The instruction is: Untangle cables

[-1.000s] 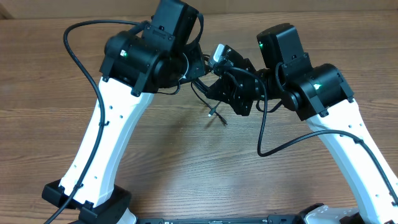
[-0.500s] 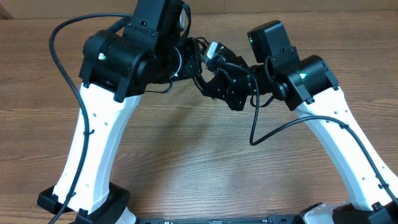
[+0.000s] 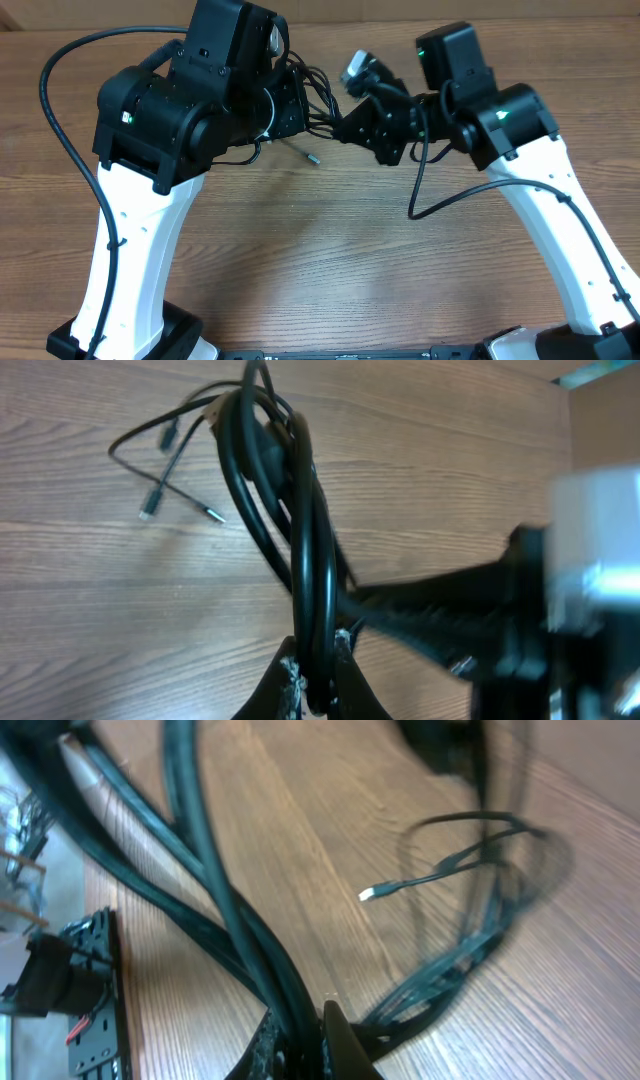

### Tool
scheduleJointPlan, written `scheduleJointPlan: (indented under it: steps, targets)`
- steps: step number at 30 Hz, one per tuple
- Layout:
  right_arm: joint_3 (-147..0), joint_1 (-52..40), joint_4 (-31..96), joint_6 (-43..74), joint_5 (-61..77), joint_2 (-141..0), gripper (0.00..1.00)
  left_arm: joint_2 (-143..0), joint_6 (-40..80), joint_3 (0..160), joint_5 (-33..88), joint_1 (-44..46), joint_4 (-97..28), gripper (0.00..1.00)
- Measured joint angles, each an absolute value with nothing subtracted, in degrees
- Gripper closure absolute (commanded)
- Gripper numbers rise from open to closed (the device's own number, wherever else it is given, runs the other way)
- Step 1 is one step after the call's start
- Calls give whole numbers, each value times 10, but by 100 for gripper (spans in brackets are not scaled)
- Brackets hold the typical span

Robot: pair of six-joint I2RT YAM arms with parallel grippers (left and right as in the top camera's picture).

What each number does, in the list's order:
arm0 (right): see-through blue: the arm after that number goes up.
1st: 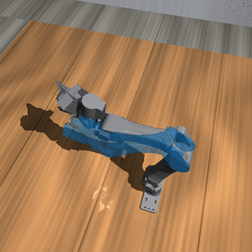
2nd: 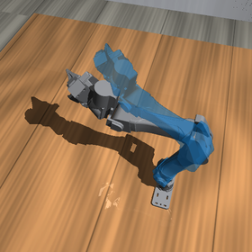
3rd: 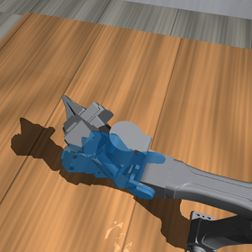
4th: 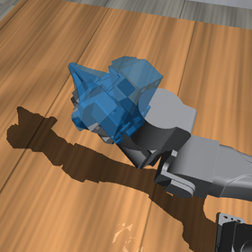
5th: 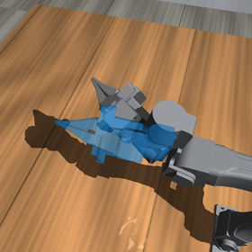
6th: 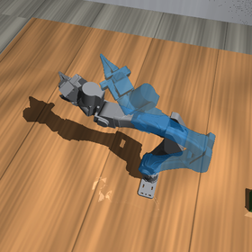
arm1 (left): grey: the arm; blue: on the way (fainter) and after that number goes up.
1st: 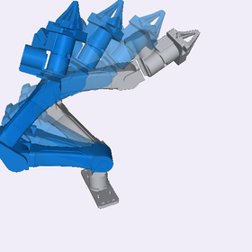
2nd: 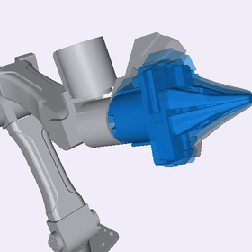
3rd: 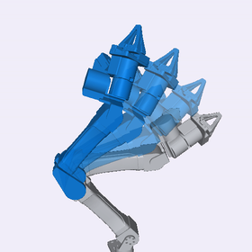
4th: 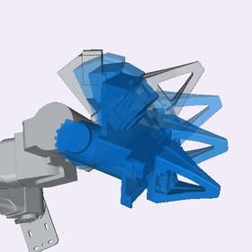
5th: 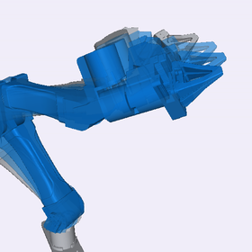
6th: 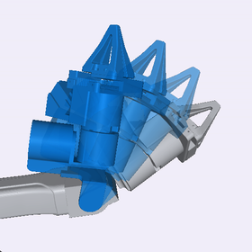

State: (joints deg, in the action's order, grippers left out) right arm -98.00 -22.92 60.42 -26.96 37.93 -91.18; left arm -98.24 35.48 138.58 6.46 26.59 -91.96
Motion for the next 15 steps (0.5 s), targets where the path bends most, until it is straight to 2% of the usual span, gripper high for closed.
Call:
scheduleJointPlan:
  steps: [9, 15]
  targets:
    - [-970, -96, 612, -243, 371, -925, 96, -955, 354, 1401, 23, 261, -933, 96]
    - [-969, -68, 613, -225, 373, -926, 96, -939, 354, 1408, 8, 262, -933, 96]
